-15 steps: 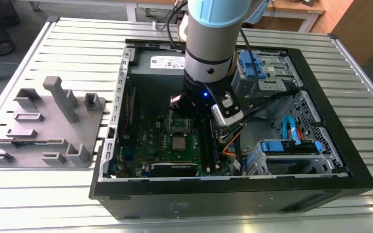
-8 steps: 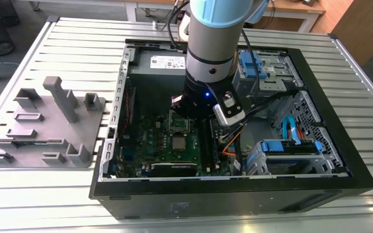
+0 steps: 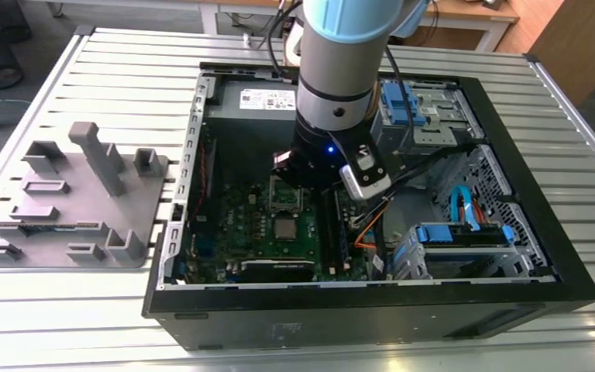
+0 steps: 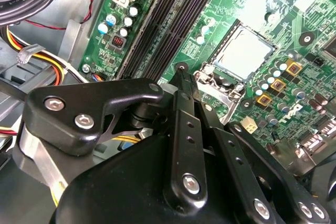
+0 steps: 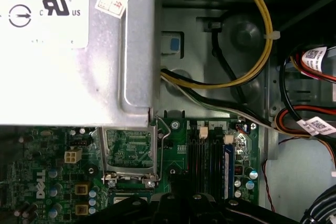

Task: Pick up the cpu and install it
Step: 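Close the cpu cover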

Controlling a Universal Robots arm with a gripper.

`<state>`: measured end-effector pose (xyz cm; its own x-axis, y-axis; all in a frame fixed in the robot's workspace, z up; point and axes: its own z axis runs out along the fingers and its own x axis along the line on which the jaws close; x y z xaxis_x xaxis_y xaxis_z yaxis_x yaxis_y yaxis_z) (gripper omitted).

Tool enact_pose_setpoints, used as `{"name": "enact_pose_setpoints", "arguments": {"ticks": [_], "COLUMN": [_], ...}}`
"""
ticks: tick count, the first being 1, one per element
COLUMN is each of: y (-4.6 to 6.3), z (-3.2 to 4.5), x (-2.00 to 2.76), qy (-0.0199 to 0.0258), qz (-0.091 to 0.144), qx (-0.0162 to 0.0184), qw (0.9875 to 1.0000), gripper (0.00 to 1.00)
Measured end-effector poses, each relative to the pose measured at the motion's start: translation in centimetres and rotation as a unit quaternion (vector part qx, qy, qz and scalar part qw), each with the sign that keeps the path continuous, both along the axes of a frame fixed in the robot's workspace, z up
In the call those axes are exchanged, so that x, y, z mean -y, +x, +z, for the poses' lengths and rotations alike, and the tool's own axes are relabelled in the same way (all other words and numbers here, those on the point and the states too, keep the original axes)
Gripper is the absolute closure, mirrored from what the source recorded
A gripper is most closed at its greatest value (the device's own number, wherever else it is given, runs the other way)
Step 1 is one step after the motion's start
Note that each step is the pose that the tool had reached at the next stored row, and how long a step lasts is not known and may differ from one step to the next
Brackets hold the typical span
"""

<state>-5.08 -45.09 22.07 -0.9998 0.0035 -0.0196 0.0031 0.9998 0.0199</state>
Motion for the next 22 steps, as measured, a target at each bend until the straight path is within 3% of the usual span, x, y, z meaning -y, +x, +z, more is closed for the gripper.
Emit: {"name": "enact_pose_setpoints", "arguments": {"ticks": [19, 22], "y": [0.3, 0.3], "z": [-0.35, -0.42], "x": [-1.27, -1.39], "qy": [0.0000, 0.0000], "qz": [0.000, 0.010], "qx": [0.0000, 0.0000], "qw": [1.0000, 1.0000], "gripper": [0.89, 0.89]}}
